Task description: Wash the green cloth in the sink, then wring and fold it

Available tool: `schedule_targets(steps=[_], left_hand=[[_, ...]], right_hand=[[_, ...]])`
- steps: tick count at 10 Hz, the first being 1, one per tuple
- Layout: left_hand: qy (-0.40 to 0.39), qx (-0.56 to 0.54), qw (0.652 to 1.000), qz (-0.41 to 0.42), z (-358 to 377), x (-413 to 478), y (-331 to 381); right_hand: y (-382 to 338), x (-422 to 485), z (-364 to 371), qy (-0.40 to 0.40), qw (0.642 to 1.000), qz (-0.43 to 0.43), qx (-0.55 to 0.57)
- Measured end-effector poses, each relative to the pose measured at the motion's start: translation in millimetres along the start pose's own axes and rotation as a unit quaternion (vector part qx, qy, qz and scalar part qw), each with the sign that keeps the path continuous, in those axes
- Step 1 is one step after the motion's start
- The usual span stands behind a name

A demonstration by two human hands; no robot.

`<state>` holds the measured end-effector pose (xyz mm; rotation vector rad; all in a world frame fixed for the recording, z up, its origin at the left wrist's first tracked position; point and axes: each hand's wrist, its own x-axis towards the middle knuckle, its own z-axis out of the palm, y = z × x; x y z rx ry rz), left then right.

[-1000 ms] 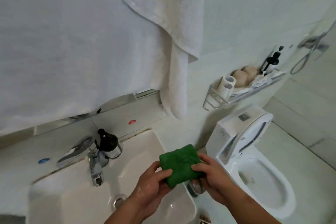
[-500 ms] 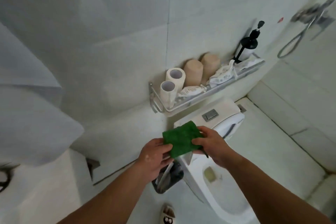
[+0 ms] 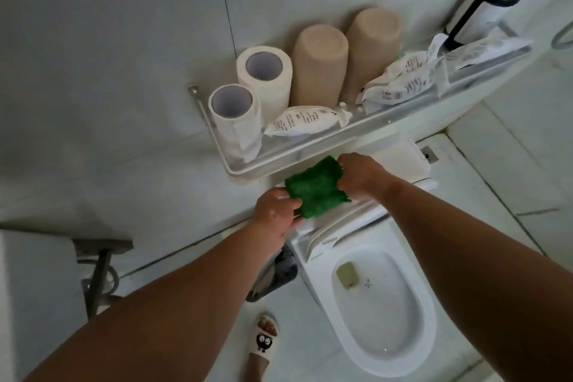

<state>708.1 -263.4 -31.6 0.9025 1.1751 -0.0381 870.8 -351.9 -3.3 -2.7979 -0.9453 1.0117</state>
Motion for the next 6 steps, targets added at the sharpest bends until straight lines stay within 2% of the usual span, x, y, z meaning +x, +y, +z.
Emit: schedule_targets(steps=[1,3,4,6], left_hand=[[0.033,0.049,0.998,0.011,3.1,18.5,-8.2],[0.035,0.118,0.992,0.025,-1.1,33.9,-21.4],[0.042,0.188,0.98,0.046,-6.7,54.8,-35.3],[0.026,0.24,0.969,0.043,-14.0,34.2,-16.2]], right_hand=[[7.3,16.6,11.6,-0.014,0.999,-0.01,-0.034],[8.5,26.2,20.3,-0.015,0.997,-0.027,-0.067],[6.7,24.2,18.8,-0.015,0.996,-0.03,-0.077],[0.4,9.5,18.7,0.026,0.998,-0.017,-0.047]])
